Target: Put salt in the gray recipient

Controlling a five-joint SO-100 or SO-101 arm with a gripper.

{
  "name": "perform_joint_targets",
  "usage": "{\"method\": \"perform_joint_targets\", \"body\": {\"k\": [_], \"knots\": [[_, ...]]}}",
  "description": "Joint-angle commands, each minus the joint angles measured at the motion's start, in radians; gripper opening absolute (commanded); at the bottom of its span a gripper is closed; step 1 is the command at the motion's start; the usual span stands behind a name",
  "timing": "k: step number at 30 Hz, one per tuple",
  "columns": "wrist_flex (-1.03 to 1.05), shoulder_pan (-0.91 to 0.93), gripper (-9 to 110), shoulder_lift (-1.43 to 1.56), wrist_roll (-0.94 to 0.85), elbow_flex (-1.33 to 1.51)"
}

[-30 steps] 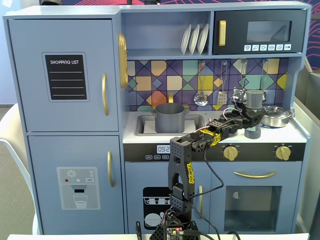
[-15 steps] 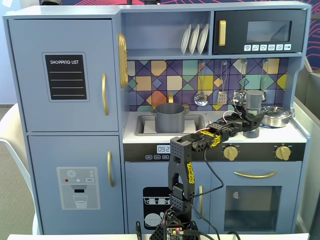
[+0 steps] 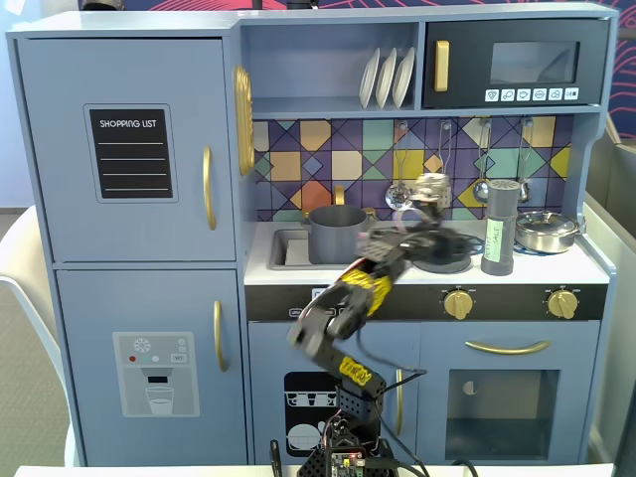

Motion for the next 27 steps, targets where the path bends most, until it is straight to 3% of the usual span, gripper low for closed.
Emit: {"method": "perform_joint_targets", "body": {"k": [1, 9, 18, 23, 25, 27], "knots": [[0.433, -0.230, 0, 0.276, -0.018, 0.060], [0.472, -0.623, 0, 0.560, 0.054, 0.607], [0.434, -0.681, 0, 0.738, 0.051, 1.063], [0.532, -0.669, 0, 0.742, 0.054, 1.063], [0.586, -0.672, 0, 0.744, -0.031, 1.063], [0.586, -0.676, 1, 0.744, 0.020, 1.063]]}}
